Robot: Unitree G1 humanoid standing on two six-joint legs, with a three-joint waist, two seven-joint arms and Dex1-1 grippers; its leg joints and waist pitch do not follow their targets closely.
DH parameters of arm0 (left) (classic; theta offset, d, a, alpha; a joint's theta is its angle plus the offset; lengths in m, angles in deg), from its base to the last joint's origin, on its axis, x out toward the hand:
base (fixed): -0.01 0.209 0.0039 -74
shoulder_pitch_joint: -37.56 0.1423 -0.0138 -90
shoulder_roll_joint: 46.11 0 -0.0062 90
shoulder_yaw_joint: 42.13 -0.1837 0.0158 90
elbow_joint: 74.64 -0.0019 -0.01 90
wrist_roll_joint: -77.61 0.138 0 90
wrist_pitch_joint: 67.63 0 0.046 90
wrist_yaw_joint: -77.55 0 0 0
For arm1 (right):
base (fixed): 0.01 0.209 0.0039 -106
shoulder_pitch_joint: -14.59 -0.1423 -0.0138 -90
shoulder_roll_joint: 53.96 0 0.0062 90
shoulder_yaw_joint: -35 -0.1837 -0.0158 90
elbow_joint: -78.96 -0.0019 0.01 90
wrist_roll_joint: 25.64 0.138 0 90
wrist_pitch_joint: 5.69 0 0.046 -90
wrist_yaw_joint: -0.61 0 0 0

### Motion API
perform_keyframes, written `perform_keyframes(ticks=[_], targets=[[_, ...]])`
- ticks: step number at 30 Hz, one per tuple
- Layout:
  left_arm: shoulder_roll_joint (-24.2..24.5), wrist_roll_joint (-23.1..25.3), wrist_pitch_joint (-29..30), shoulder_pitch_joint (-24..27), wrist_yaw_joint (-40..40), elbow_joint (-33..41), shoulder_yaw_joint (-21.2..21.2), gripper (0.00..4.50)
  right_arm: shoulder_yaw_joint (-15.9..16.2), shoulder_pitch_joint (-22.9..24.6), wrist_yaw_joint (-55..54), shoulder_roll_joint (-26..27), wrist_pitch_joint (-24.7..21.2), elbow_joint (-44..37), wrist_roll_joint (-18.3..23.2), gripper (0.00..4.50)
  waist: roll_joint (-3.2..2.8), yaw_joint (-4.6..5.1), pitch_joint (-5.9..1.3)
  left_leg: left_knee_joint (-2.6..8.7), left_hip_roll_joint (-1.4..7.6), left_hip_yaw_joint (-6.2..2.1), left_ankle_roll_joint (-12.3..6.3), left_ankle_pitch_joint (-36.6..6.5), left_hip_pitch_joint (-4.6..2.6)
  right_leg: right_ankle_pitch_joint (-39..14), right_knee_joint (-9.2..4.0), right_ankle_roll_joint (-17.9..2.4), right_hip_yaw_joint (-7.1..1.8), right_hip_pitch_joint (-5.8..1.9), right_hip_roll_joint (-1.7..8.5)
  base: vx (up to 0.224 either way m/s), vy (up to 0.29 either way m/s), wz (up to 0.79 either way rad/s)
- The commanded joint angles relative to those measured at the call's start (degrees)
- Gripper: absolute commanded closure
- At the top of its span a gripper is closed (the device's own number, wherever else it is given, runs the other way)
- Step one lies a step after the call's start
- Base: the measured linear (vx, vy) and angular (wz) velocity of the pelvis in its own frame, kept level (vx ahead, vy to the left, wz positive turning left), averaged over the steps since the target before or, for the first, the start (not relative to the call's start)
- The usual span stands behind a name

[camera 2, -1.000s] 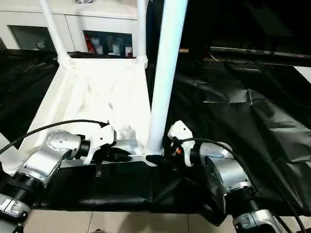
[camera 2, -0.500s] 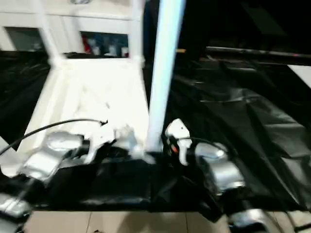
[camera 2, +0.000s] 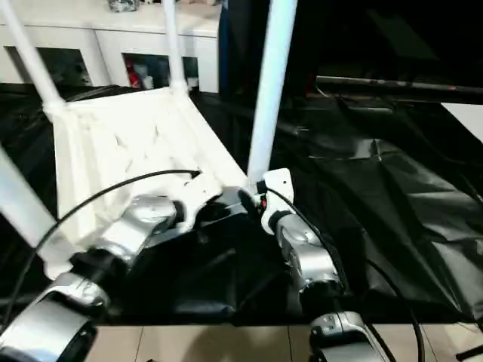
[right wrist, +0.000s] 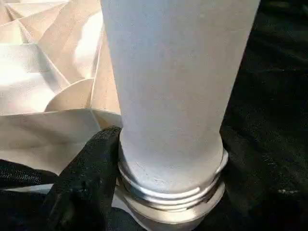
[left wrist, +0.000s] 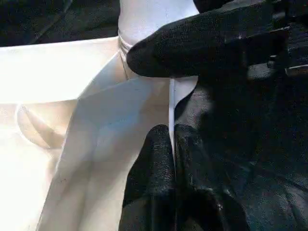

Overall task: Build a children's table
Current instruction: Rotate leg to tighten

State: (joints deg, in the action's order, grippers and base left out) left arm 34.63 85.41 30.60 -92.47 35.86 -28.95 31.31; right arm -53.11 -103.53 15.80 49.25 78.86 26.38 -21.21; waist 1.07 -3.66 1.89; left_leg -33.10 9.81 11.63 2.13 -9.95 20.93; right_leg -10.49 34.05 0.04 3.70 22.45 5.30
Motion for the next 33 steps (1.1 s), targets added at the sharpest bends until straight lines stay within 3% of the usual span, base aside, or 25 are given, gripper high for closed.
perform_keyframes(ticks=[1, 6, 10, 13, 14, 16, 17, 20, 24, 28, 31, 33], targets=[[-2.50, -0.52, -1.25, 1.10, 1.64, -2.53, -0.44, 4.50, 2.16, -0.56, 2.95, 2.45, 0.75, 0.95, 0.25, 1.06, 0.74, -0.01, -2.51, 4.25, 3.30, -1.87, -0.60, -18.48, -0.95, -21.25, -5.26, -8.59, -2.71, -1.16, 3.84, 0.000, 0.000, 0.00], [0.35, -1.14, -2.38, 1.75, -1.48, -1.82, 0.61, 4.50, 2.06, -0.87, 9.53, -2.15, 2.48, -0.96, 0.66, 0.63, 0.79, -0.16, -2.59, 4.23, 3.32, -1.91, -1.63, -16.67, -0.46, -19.85, -5.02, -9.10, -2.54, -1.74, 3.89, 0.000, 0.000, 0.00], [3.53, -1.99, -2.43, 3.61, -5.53, 0.97, 0.69, 4.50, 4.39, 0.72, 21.14, -8.10, -0.27, -5.64, 2.18, 0.53, 0.93, -0.37, -2.52, 4.12, 3.52, -1.90, -2.89, -16.06, -0.24, -18.84, -4.83, -9.25, -2.54, -2.05, 3.91, 0.000, 0.000, 0.00], [6.49, -3.43, -3.79, 5.56, -11.67, 3.89, 0.27, 4.50, 6.80, 3.24, 32.33, -13.50, -3.27, -11.46, 4.62, 0.53, 0.78, -0.27, -2.49, 4.14, 3.43, -1.94, -3.39, -15.40, -0.10, -19.26, -4.85, -9.28, -2.51, -2.14, 3.90, 0.000, 0.000, 0.00], [7.57, -4.39, -4.53, 6.42, -14.68, 5.27, 0.14, 4.50, 7.59, 4.05, 35.52, -15.37, -3.65, -13.16, 5.01, 0.53, 0.97, -0.44, -2.41, 4.11, 3.63, -1.89, -3.62, -15.63, -0.23, -19.39, -4.89, -9.23, -2.57, -2.07, 3.84, 0.000, 0.000, 0.00], [9.25, -5.88, -4.74, 7.58, -18.70, 7.53, 0.16, 4.50, 7.89, 4.49, 37.93, -17.12, -2.52, -14.05, 4.85, 0.53, 0.84, -0.30, -2.44, 4.14, 3.61, -1.87, -3.58, -15.82, -0.17, -19.79, -4.85, -9.51, -2.61, -1.89, 3.88, 0.000, 0.000, 0.00], [10.12, -6.74, -4.24, 8.15, -20.71, 8.88, 0.25, 4.50, 7.65, 4.42, 38.80, -17.60, -2.32, -14.08, 5.04, 0.53, 0.91, -0.28, -2.63, 4.10, 3.67, -1.93, -3.34, -15.11, -0.08, -18.78, -4.60, -10.04, -2.59, -2.04, 3.98, 0.000, 0.000, 0.00], [13.14, -9.97, -1.04, 10.06, -27.84, 14.09, 0.10, 4.50, 6.99, 3.76, 41.06, -17.98, -2.98, -13.82, 6.33, 0.53, 0.49, -0.20, -2.60, 4.21, 3.90, -1.74, -2.69, -15.03, -0.53, -16.91, -4.33, -11.96, -2.66, -1.55, 3.73, 0.000, 0.000, 0.00], [15.34, -12.12, 3.04, 11.71, -31.94, 18.96, -0.46, 4.50, 8.92, 3.57, 42.48, -18.26, -3.41, -14.05, 5.32, 0.53, 0.39, -0.15, -2.70, 4.20, 3.99, -1.63, -2.62, -13.26, -0.49, -11.63, -3.63, -13.63, -2.62, -1.72, 3.52, 0.000, 0.000, 0.00], [16.01, -12.34, 3.75, 12.66, -32.68, 20.82, -0.60, 4.50, 10.58, 3.19, 42.37, -18.07, -1.66, -12.50, 3.04, 0.53, 0.81, -0.13, -2.60, 4.05, 3.76, -1.50, -2.64, -12.91, -0.41, -11.71, -3.70, -13.68, -2.69, -1.83, 3.72, 0.000, 0.000, 0.00], [16.00, -12.13, 4.16, 12.90, -32.10, 21.43, -0.38, 4.50, 10.87, 3.05, 43.69, -17.80, -1.78, -12.02, 3.12, 0.53, 0.80, -0.11, -2.58, 4.06, 3.79, -1.54, -2.45, -13.02, -0.49, -12.24, -3.70, -13.49, -2.74, -1.86, 3.73, 0.000, 0.000, 0.00], [16.00, -12.11, 4.54, 13.00, -31.91, 21.75, -0.33, 4.50, 10.92, 2.86, 43.96, -17.63, -1.91, -11.78, 3.37, 0.80, 0.86, -0.14, -2.58, 4.00, 3.76, -1.50, -2.58, -12.71, -0.47, -12.02, -3.70, -13.52, -2.74, -1.87, 3.68, 0.000, 0.000, 0.00]])
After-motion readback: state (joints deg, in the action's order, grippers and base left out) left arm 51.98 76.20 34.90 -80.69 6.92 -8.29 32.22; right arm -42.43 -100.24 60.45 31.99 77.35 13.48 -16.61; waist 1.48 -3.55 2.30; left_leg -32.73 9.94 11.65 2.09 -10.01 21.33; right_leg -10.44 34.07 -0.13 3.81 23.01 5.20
